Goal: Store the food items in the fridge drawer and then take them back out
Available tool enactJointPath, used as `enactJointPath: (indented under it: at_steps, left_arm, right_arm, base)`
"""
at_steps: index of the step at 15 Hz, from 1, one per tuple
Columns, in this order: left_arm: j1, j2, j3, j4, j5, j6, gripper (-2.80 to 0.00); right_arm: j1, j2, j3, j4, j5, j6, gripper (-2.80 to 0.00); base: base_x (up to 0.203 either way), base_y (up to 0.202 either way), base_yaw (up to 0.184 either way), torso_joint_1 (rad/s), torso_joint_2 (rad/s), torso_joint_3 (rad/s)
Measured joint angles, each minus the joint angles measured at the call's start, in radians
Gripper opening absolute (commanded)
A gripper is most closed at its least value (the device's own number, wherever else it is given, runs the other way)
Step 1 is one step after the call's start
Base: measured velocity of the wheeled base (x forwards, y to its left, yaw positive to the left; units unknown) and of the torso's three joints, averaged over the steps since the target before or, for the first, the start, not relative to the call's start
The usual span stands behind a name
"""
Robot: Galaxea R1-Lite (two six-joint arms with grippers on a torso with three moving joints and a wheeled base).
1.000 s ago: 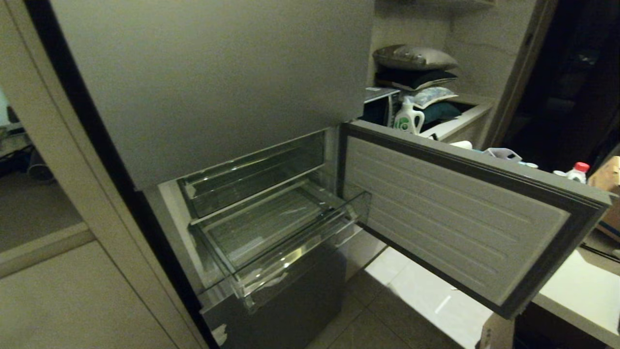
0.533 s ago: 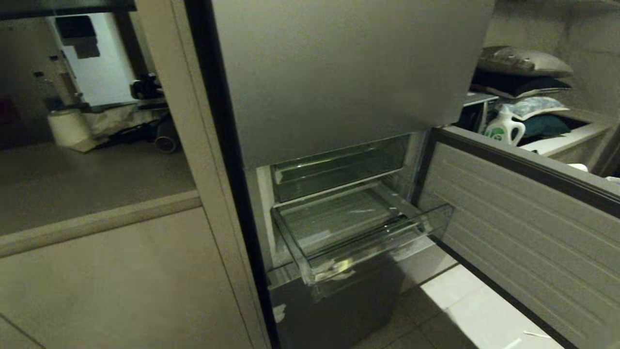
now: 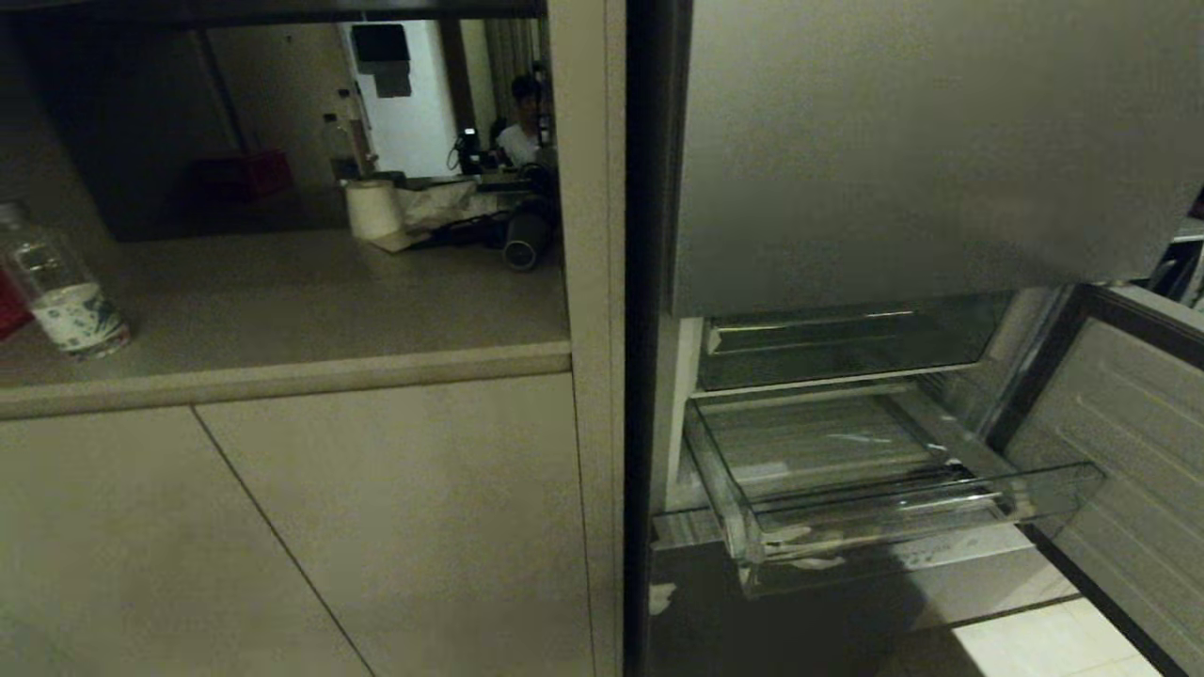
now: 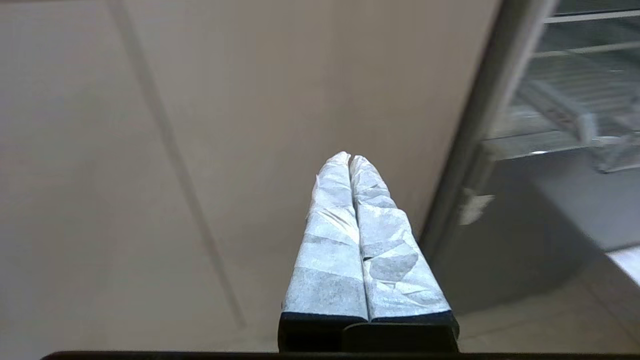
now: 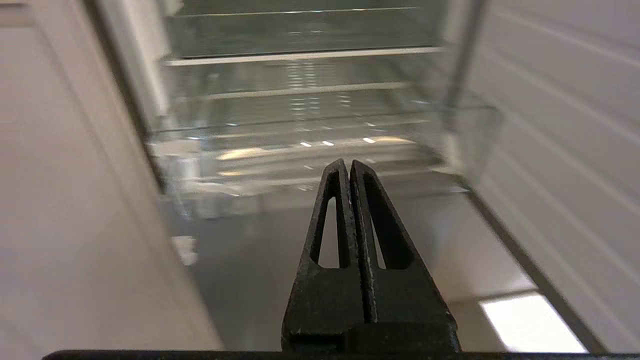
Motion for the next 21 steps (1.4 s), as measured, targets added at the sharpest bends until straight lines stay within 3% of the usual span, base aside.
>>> enactJointPath:
  at_steps: [6,9,14,18,21]
  left_arm:
    - [0.000,0.000,0.000,0.000,0.000,0.000,-2.80]
    - [0.001,0.000,0.000,0.000,0.000,0.000,-2.80]
    - [0.000,0.000,0.000,0.000,0.000,0.000,-2.80]
    - [0.001,0.000,0.000,0.000,0.000,0.000,-2.80]
    - [0.001,0.000,0.000,0.000,0.000,0.000,-2.80]
  right_arm:
    - [0.009,0.195,0.000,-0.001,0.000,-0.003,-2.80]
    - [0.017,0.418,0.000,-0.063,0.001,-0.002,-2.80]
    - [0.022,0.931,-0.003,-0.308,0.004,0.019,-2.80]
    - [0.023,1.287,-0.111,-0.401,0.019,0.026,-2.80]
    - [0.023,1.475,-0.209,-0.411,0.073,0.025,-2.80]
  base:
    - [0.000,0.000,0.000,0.000,0.00,0.000]
    - [0.000,0.000,0.000,0.000,0.00,0.000]
    - [0.000,0.000,0.000,0.000,0.00,0.000]
    - [0.000,0.000,0.000,0.000,0.00,0.000]
    - [0.000,0.000,0.000,0.000,0.00,0.000]
